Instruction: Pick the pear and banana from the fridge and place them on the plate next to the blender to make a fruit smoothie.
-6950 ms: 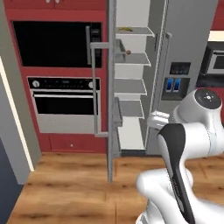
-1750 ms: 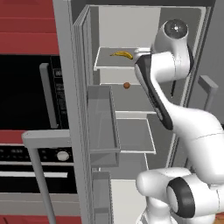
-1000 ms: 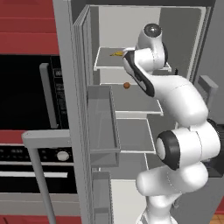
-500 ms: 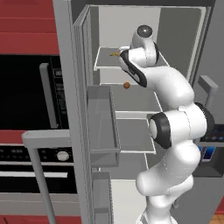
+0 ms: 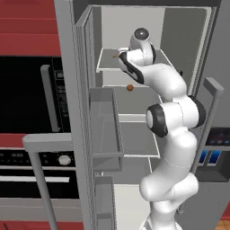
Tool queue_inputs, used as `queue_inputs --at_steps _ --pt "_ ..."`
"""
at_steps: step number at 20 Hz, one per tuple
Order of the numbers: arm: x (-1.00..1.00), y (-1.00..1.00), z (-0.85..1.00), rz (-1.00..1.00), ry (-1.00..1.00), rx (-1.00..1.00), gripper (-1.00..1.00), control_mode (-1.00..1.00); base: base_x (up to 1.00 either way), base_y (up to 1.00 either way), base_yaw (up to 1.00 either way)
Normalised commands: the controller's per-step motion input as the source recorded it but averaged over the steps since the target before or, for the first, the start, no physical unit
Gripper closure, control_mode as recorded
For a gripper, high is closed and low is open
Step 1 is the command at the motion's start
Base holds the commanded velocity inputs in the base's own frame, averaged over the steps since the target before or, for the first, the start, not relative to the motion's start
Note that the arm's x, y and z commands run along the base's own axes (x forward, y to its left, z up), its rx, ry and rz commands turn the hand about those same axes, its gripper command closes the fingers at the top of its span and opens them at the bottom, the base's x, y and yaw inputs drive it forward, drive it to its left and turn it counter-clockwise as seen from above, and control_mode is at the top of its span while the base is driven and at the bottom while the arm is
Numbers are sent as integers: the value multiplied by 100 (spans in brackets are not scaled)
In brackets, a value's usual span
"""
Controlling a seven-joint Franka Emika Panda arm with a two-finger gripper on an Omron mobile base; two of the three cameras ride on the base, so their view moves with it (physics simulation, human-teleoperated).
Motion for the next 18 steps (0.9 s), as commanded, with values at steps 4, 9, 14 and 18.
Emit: queue_inputs --at_steps 4,9,14,18 --pt "52 0 -17 0 4 0 -100 -100 0 0 0" --pt "-1 0 -54 0 2 1 100 -100 0 0 0" --pt "1 0 -9 0 -4 0 100 -100 0 0 0" --pt "-38 -12 -14 0 -12 0 100 -100 0 0 0"
